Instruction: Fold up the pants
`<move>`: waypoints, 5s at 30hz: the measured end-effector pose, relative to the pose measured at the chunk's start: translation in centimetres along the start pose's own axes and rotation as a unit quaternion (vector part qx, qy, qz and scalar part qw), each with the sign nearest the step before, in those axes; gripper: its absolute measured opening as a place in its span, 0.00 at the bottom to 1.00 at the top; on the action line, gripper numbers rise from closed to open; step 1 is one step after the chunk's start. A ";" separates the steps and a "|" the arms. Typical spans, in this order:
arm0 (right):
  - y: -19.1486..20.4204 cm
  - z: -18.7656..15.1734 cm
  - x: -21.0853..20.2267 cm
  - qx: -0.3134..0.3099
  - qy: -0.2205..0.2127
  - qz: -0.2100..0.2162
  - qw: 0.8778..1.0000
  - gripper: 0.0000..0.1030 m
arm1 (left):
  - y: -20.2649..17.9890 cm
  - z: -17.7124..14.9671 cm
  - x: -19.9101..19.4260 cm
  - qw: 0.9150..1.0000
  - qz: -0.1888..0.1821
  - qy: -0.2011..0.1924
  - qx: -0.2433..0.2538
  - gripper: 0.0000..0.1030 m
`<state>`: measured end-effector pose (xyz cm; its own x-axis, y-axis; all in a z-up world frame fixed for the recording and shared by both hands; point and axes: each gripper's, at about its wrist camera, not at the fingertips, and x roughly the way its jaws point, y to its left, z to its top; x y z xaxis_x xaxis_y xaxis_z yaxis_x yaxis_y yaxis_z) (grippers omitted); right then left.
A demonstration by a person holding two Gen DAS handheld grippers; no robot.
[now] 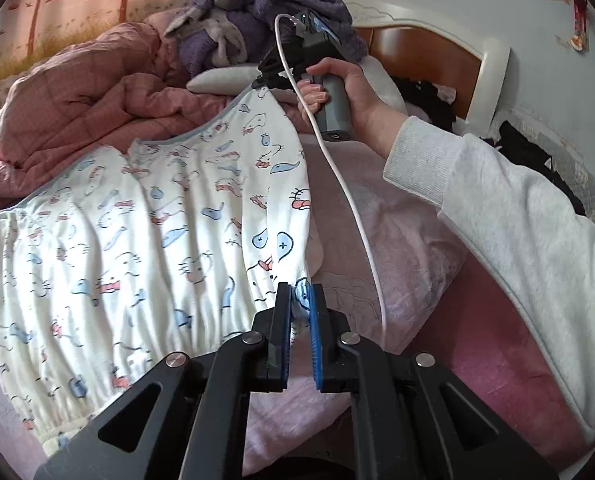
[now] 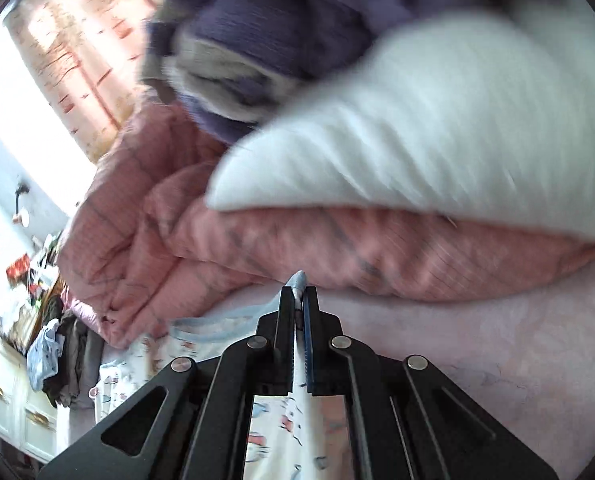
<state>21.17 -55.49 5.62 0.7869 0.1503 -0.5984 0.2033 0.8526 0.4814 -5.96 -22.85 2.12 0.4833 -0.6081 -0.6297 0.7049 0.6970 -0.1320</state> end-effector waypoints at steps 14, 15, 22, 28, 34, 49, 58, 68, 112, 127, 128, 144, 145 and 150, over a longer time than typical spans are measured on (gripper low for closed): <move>22.1 -2.2 -1.8 -0.116 -0.022 0.063 0.991 0.03 | 9.3 -7.0 -9.1 0.989 0.110 -0.034 -0.093 0.07; 23.9 -3.0 -1.7 -0.120 -0.023 0.077 0.989 0.03 | 9.6 -7.5 -9.2 0.989 0.109 -0.032 -0.097 0.07; 35.0 -7.4 1.4 -0.185 -0.008 0.081 0.979 0.03 | 12.3 -11.1 -10.0 0.987 0.095 -0.022 -0.127 0.08; 41.3 -10.8 7.4 -0.230 0.020 0.059 0.971 0.03 | 13.8 -13.1 -9.1 0.986 0.066 -0.004 -0.151 0.00; 44.0 -14.2 13.2 -0.239 0.070 0.072 0.966 0.03 | 14.6 -13.9 -9.5 0.985 0.056 -0.020 -0.164 0.00; 45.0 -19.4 19.6 -0.255 0.131 0.053 0.957 0.20 | 15.2 -14.0 -10.2 0.981 0.087 -0.032 -0.168 0.01; 41.3 -17.0 7.4 -0.284 0.023 0.087 0.955 0.63 | 16.1 -12.9 -12.9 0.974 0.128 -0.064 -0.177 0.15; 28.2 -22.7 -11.7 -0.336 -0.094 0.073 0.934 0.70 | 15.4 -11.6 -12.3 0.974 0.099 -0.065 -0.195 0.21; 20.6 -36.4 -13.9 -0.311 -0.018 0.028 0.950 0.16 | 14.8 -10.1 -7.5 0.955 0.193 -0.006 -0.225 0.46; 22.3 -36.2 -11.7 -0.322 -0.036 -0.028 0.946 0.14 | 15.2 -10.2 -7.2 0.955 0.179 0.001 -0.236 0.47; 22.1 -36.2 -11.7 -0.316 -0.032 -0.027 0.948 0.13 | 15.2 -10.1 -7.2 0.954 0.184 0.002 -0.237 0.48; 17.2 -36.1 -16.8 -0.232 -0.040 0.019 0.972 0.02 | 15.7 -10.6 -7.8 0.951 0.176 -0.014 -0.252 0.49; 17.6 -36.2 -16.9 -0.243 -0.046 0.016 0.969 0.02 | 15.7 -10.6 -7.9 0.951 0.174 -0.016 -0.254 0.49; 19.5 -36.8 -15.5 -0.284 -0.024 0.020 0.958 0.42 | 15.4 -10.5 -7.8 0.951 0.183 -0.012 -0.249 0.49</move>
<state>-8.47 -22.74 0.71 0.8159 0.1777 -0.5502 -0.1669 0.9835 0.0702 -4.32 -3.43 -3.05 0.6647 -0.2938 -0.6869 0.1567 0.9538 -0.2563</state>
